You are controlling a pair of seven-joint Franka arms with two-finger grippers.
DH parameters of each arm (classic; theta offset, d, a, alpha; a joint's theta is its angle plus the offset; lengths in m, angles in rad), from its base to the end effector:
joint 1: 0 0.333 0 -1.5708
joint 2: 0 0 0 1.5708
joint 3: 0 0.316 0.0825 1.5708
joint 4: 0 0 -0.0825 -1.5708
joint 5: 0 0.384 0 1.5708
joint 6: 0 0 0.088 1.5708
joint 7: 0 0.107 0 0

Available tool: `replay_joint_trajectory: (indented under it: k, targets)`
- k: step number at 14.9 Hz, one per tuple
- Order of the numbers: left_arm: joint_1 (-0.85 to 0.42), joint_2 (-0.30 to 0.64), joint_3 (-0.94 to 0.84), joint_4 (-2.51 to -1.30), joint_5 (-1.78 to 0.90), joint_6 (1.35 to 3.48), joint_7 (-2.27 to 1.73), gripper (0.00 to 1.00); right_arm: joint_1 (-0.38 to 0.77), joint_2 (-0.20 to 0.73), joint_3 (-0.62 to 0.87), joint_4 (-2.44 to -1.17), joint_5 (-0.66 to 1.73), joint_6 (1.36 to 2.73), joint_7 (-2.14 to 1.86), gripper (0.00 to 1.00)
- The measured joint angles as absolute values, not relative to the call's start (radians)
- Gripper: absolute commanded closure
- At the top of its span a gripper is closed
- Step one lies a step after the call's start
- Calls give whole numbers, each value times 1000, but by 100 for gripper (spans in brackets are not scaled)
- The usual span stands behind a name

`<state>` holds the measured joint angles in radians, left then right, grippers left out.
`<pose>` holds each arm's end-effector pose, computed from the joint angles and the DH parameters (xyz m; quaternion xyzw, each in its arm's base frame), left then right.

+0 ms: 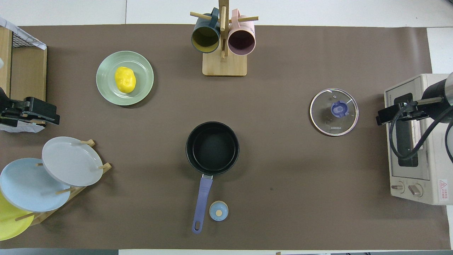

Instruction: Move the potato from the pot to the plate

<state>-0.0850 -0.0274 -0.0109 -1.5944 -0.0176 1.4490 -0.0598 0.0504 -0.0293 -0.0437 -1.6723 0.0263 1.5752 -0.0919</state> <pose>0.5296 -0.0531 0.6185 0.9981 -0.0186 -0.0595 0.0040 0.5427 0.0061 0.5932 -0.9981 -0.0488 0.0333 0.0152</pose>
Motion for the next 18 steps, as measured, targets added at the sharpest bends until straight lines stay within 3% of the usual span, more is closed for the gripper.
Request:
replay_joint_trajectory:
  k: [3, 18]
  targets:
    - [-85, -48, -18, -1646, -18, 1485, -60, 0, 50, -29, -49, -1674, 26, 1579, -92, 0]
    - [-84, -30, -26, -1590, -19, 1474, -60, 0, 53, -2, -102, -1665, 12, 1595, -92, 0]
